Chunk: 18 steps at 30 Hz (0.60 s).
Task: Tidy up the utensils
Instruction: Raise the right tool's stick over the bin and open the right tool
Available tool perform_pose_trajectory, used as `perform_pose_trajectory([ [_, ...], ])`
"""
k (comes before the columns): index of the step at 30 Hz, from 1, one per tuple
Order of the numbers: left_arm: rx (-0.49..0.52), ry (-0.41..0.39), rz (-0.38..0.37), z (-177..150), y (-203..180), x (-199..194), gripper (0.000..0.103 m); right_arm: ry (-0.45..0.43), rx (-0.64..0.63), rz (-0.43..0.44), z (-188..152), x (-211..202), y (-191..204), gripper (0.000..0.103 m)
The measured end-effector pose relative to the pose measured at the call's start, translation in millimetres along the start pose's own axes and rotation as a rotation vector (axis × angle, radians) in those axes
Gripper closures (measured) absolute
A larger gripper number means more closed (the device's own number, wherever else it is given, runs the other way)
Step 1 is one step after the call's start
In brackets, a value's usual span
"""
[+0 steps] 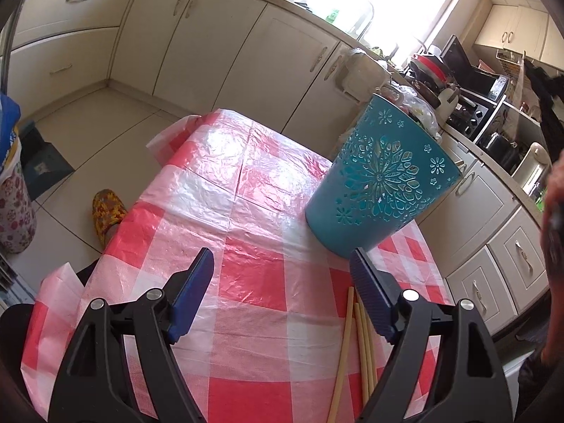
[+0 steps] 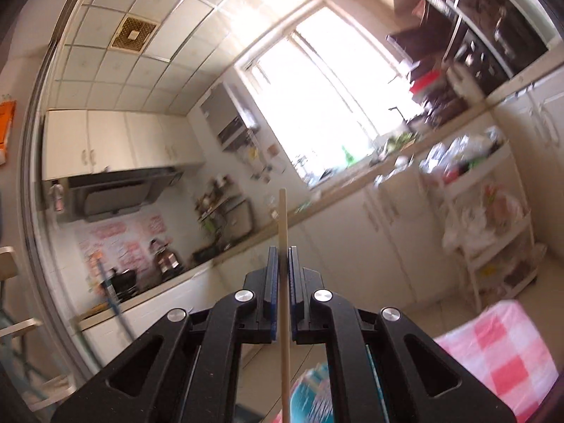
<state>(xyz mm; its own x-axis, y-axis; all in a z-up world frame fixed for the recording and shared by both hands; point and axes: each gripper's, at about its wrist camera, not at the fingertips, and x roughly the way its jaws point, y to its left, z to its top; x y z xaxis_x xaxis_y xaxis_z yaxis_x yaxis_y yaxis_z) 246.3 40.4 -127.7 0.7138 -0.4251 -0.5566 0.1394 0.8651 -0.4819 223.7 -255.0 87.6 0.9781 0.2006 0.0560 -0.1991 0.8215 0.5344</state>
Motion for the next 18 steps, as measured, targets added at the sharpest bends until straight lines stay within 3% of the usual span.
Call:
perform_pose_trajectory([
  [3, -0.012, 0.0, -0.011, 0, 2, 1, 0.027, -0.04, -0.053, -0.094, -6, 28, 1, 0.097],
  [7, -0.035, -0.002, -0.031, 1, 6, 1, 0.027, 0.086, -0.063, -0.146, -35, 61, -14, 0.097],
  [13, -0.057, -0.006, -0.033, 1, 8, 2, 0.027, 0.188, -0.108, -0.164, -62, 55, -26, 0.096],
  [18, -0.061, 0.002, -0.028, 1, 9, 4, 0.027, 0.168, -0.106, -0.143, -51, 34, -27, 0.096],
])
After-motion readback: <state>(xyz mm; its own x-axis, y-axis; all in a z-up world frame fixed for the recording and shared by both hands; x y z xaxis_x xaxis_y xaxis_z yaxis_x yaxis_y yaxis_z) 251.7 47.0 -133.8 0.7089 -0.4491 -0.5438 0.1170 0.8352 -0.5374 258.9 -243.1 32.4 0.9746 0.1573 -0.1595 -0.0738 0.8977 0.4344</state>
